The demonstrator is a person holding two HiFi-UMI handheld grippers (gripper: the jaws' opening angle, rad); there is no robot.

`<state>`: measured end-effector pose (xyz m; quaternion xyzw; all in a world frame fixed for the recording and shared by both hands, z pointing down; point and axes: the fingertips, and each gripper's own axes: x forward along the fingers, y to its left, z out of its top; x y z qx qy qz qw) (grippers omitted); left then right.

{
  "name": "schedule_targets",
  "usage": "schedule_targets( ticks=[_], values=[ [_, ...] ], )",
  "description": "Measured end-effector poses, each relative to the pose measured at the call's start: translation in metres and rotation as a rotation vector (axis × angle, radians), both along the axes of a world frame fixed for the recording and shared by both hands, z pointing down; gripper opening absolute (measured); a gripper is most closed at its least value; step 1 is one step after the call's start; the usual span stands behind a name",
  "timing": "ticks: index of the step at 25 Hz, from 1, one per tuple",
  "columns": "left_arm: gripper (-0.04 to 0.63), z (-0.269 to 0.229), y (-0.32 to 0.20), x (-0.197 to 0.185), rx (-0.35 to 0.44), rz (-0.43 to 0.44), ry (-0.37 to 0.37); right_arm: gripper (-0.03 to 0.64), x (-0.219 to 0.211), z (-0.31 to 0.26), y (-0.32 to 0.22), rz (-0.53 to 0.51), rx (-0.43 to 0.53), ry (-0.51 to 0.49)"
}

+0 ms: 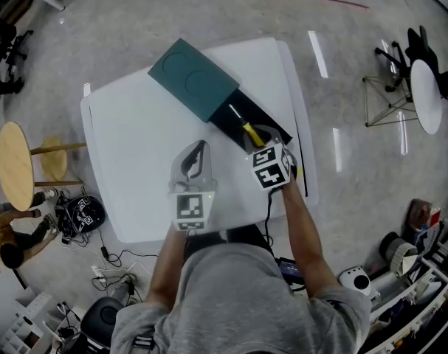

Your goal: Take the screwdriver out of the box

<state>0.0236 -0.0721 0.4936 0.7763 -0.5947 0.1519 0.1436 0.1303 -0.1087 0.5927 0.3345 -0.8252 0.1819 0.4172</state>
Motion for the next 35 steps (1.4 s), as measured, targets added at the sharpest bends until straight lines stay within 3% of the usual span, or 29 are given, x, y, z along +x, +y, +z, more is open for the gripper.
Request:
schedule_targets(
  ticks=[9,18,35],
  values=[
    [0.012,-0.035,0.022,-0.005,0.069,-0.018,-0.015,0.08,-0.002,-0.055,0.018,0.019,0.097,-0.064],
    [0.012,-0.066,0.049,-0.015,0.122,-0.066,-0.026,0.08,-0.021,-0.111,0.046,-0.037,0.172,-0.129],
    [0.012,-0.087,0.104,-0.101,0.149,-0.238,-0.046,0.08,-0.125,-0.151,0.096,-0.237,0.21,-0.208]
  ],
)
